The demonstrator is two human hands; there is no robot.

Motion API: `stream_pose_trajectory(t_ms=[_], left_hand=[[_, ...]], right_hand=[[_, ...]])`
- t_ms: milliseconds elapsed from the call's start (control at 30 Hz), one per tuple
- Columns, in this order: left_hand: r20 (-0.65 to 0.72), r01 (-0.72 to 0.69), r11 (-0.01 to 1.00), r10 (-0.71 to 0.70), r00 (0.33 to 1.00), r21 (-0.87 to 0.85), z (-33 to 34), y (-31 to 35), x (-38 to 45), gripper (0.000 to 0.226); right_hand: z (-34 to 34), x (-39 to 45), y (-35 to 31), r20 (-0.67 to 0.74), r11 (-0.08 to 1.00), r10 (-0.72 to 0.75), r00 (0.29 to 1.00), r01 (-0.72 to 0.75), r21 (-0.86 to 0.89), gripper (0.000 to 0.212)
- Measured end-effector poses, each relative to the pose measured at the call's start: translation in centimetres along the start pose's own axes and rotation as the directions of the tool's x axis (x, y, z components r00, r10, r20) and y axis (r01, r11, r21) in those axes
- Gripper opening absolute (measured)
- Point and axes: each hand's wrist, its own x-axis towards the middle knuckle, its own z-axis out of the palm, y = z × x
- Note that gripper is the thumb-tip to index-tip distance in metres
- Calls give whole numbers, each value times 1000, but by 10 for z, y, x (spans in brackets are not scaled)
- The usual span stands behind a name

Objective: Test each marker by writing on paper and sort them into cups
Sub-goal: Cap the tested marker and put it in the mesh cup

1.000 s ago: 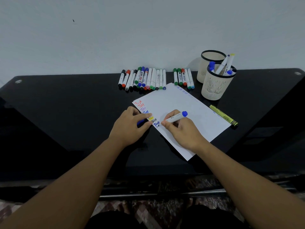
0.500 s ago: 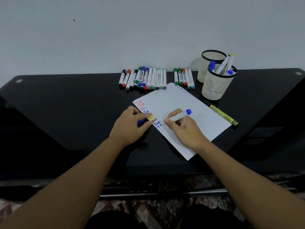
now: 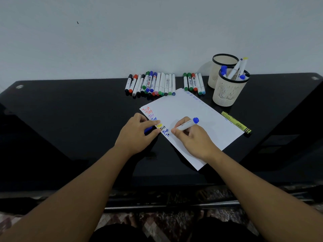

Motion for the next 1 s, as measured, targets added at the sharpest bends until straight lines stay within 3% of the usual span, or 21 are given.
stream_pose_trajectory(t_ms=[800, 1000], left_hand=[[11, 10, 1000, -10, 1000, 22, -1, 0, 1, 43], [5, 8, 1000, -8, 1000, 10, -1, 0, 0, 42]], right_hand=[[0, -1, -2, -26, 999, -22, 999, 20, -49, 11], [-1, 0, -2, -37, 1000, 9, 999, -9, 10, 10]])
